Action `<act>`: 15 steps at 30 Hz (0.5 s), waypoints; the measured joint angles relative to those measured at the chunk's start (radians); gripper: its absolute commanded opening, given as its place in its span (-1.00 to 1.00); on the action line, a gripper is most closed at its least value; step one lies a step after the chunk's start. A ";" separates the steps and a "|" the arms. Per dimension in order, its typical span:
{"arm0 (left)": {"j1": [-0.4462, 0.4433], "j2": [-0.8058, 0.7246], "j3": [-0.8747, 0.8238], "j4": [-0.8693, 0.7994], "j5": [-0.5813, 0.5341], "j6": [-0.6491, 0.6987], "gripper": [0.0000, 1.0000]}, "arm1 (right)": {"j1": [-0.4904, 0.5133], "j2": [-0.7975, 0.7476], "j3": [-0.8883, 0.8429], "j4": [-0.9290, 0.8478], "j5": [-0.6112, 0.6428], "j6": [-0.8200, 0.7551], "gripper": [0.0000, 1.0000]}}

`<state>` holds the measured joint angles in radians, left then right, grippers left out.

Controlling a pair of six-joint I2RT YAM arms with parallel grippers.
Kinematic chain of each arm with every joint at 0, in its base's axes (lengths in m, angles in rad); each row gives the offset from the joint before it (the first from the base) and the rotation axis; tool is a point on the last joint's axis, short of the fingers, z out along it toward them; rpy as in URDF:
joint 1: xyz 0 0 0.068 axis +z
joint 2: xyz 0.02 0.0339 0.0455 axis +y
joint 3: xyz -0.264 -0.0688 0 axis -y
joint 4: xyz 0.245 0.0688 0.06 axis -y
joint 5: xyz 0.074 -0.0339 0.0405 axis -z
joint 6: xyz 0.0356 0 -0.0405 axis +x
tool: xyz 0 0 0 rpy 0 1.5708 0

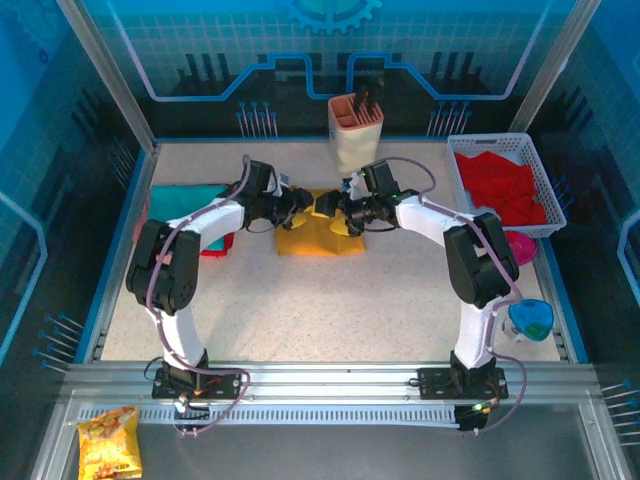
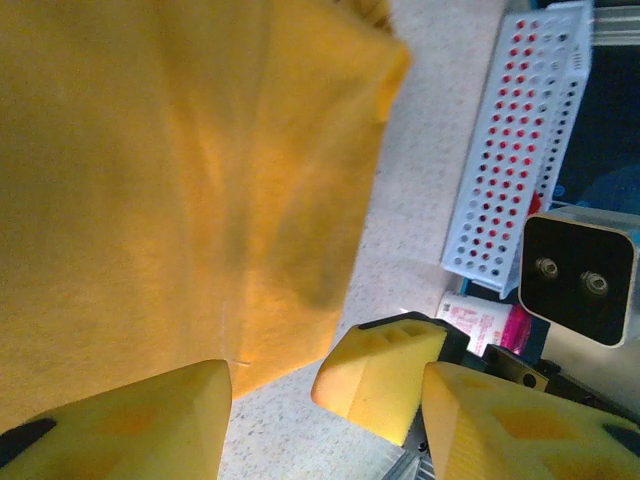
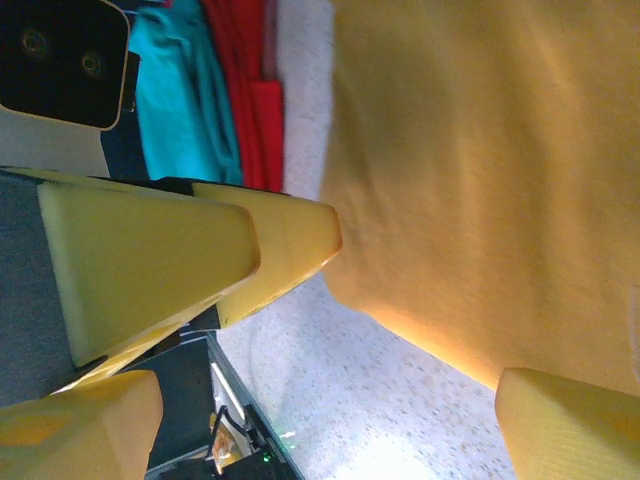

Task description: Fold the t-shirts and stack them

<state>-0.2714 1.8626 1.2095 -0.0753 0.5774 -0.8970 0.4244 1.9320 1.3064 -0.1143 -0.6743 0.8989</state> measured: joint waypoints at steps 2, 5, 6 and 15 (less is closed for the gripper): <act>-0.013 0.024 -0.022 0.022 0.000 -0.011 0.06 | -0.005 0.002 -0.040 0.013 0.000 0.010 0.74; -0.020 0.046 -0.063 0.029 0.000 -0.013 0.05 | -0.020 0.013 -0.100 0.047 0.000 0.021 0.73; -0.020 0.050 -0.074 0.027 0.000 -0.012 0.06 | -0.029 0.018 -0.124 0.064 0.000 0.027 0.73; 0.012 0.058 -0.116 0.003 0.008 0.081 0.05 | -0.095 0.034 -0.204 0.146 -0.042 0.036 0.73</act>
<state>-0.2596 1.9209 1.0931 -0.0727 0.5854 -0.8162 0.3294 1.9656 1.1027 0.0322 -0.7162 0.9352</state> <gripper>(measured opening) 0.525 0.863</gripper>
